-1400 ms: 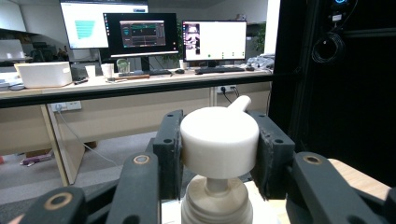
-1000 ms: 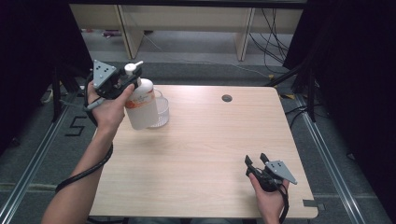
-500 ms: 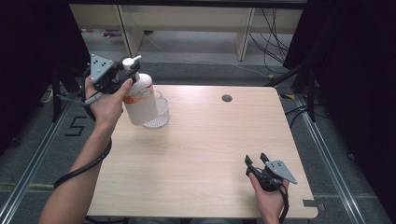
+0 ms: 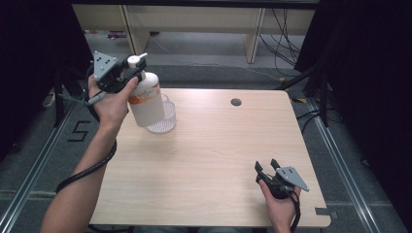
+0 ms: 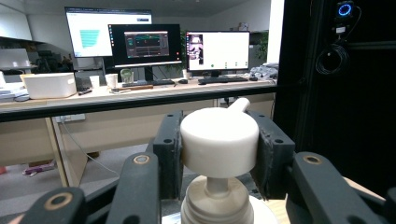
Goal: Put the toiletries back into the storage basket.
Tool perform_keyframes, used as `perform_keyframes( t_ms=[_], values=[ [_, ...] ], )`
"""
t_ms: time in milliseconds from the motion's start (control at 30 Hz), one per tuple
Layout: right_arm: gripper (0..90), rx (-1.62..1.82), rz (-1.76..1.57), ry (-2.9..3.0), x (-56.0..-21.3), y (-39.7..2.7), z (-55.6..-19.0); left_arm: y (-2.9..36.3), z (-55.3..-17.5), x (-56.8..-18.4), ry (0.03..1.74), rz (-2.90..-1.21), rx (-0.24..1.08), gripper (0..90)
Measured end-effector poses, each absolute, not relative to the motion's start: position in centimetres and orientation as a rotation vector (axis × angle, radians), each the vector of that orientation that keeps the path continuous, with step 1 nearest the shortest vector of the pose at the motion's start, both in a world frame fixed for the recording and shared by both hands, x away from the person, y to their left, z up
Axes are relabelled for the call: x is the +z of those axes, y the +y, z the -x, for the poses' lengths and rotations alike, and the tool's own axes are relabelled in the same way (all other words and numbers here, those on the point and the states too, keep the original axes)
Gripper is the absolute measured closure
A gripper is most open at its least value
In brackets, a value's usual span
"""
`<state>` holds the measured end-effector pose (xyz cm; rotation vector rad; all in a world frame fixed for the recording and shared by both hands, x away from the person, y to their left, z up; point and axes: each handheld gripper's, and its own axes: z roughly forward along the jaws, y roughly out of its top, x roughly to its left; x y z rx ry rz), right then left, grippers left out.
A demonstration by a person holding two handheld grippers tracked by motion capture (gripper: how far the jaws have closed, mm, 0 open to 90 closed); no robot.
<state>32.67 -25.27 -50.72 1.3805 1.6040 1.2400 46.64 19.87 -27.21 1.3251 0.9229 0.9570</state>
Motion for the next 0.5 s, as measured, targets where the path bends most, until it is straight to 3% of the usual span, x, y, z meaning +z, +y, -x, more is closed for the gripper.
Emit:
perform_keyframes(
  t_ms=[500],
  values=[
    [38.1,1.251,-1.412,1.599,-50.8,-25.2,-32.6,19.5,-48.3,-27.2,0.944,-1.322,0.961,58.9]
  ],
)
